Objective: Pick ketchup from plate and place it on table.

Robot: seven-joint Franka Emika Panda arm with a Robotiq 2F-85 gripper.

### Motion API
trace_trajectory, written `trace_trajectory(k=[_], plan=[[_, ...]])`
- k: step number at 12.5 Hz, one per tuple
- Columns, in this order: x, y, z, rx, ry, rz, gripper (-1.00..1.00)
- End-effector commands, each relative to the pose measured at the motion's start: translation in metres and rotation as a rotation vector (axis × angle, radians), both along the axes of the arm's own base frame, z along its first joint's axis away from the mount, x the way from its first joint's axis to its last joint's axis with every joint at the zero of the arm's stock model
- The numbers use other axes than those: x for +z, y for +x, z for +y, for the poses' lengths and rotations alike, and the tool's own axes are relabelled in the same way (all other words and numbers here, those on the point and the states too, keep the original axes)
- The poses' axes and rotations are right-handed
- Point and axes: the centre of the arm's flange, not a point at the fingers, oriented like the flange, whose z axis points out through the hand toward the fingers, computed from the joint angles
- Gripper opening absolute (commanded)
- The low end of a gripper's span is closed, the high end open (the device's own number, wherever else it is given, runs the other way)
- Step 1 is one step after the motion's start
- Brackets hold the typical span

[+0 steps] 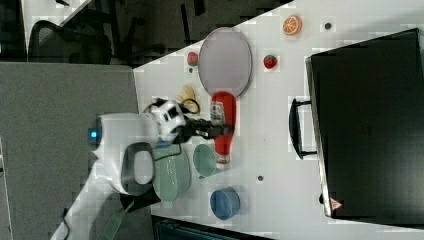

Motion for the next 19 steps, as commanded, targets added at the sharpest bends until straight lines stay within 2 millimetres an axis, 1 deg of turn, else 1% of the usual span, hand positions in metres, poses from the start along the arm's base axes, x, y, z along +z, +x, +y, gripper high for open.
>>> trace_trajectory(k=[1,3,4,6,7,8,9,10,11,12,13,16,17,19], plan=[[-0.033,-0.017,0.002,0.008,0.009,0.002,0.19],[-0.064,-0.025,0.003,0.008,0.016,0.029,0.19],[-0.076,-0.025,0.003,0.007,0.019,0.038,0.27],[-0.100,-0.026,0.003,0.006,0.026,0.052,0.71],[-0.105,-0.025,0.004,0.005,0.027,0.044,0.93],[-0.102,-0.022,0.003,0.004,0.025,0.028,1.00],[-0.092,-0.018,0.003,0.005,0.023,0.010,1.00],[-0.075,-0.012,0.003,0.001,0.020,-0.018,1.00],[-0.051,-0.005,0.002,-0.019,0.014,-0.048,1.00],[-0.022,0.000,0.001,-0.053,0.008,-0.069,1.00],[0.010,0.004,0.001,-0.101,0.002,-0.086,1.00],[0.116,0.013,0.001,-0.321,-0.008,-0.145,1.00],[0.148,0.012,0.001,-0.388,-0.009,-0.152,1.00],[0.196,0.003,0.002,-0.509,-0.018,-0.112,1.00]])
